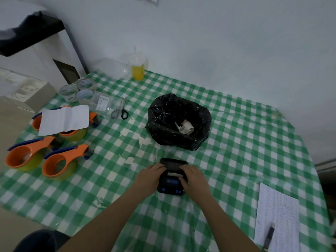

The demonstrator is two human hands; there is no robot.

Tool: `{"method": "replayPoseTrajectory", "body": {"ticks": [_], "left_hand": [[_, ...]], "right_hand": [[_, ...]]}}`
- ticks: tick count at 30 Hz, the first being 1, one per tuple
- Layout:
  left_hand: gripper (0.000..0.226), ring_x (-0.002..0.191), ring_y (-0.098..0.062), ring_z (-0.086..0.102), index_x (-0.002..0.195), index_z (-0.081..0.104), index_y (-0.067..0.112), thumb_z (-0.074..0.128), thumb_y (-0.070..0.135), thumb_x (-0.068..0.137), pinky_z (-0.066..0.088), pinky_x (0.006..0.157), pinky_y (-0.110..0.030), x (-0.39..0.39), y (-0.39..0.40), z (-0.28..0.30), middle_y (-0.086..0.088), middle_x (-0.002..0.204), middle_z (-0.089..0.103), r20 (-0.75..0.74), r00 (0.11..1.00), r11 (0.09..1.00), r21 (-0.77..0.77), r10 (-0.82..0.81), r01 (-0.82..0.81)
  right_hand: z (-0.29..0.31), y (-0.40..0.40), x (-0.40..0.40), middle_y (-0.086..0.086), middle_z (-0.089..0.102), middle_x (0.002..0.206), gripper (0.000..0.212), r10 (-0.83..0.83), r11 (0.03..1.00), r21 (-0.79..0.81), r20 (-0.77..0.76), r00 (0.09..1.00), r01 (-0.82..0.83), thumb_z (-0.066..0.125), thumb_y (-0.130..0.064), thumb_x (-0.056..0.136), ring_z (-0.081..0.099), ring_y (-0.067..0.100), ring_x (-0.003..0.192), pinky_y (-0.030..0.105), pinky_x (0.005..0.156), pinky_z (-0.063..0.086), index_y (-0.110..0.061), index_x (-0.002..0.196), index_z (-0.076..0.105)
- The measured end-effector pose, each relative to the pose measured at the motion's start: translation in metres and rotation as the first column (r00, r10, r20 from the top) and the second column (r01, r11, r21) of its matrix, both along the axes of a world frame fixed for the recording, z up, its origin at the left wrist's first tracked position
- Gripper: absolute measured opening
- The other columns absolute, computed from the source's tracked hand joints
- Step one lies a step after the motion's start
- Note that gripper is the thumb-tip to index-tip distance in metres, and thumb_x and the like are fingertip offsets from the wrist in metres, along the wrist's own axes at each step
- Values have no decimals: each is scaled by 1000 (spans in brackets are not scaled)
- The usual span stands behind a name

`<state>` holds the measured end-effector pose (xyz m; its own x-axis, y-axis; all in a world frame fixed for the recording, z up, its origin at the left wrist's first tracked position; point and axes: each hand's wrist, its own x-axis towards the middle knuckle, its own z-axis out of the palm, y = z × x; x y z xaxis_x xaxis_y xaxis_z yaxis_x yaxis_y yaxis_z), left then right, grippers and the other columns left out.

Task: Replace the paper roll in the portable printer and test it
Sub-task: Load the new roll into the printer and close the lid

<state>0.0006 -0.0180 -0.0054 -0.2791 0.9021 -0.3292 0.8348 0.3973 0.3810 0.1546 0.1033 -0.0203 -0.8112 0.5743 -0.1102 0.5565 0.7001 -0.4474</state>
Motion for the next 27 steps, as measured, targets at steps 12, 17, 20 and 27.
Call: {"method": "replayPoseTrajectory", "body": {"ticks": [12,17,20,27], "left_hand": [[61,148,-19,0,146,20,15,43,36,94,11,121,-39,-13,21,7,2,161,5,-148,930,914,-287,-338,286],[60,148,-20,0,147,18,17,40,37,95,14,121,-41,-13,24,2,2,161,1,-133,920,885,-351,-370,305],[60,148,-21,2,146,21,17,43,37,94,17,120,-42,-14,23,5,3,161,3,-88,940,904,-318,-328,286],[76,147,-16,11,146,21,15,65,15,84,23,120,-35,-7,-8,-10,0,159,11,427,893,985,30,142,-171]], "right_hand": [[28,20,-14,7,47,133,43,251,968,-74,332,909,-241,48,-9,84,48,30,118,38,98,42,-11,126,53],[23,9,-18,8,45,127,40,194,981,-55,368,909,-187,51,-7,82,46,30,113,39,92,44,-10,122,54],[22,10,-17,8,45,130,40,166,986,-59,335,928,-155,48,-6,83,46,29,115,39,94,45,-10,123,54],[13,-11,8,6,45,144,46,-263,921,-302,-19,965,246,49,-10,91,45,21,128,23,102,35,-13,137,42]]}}
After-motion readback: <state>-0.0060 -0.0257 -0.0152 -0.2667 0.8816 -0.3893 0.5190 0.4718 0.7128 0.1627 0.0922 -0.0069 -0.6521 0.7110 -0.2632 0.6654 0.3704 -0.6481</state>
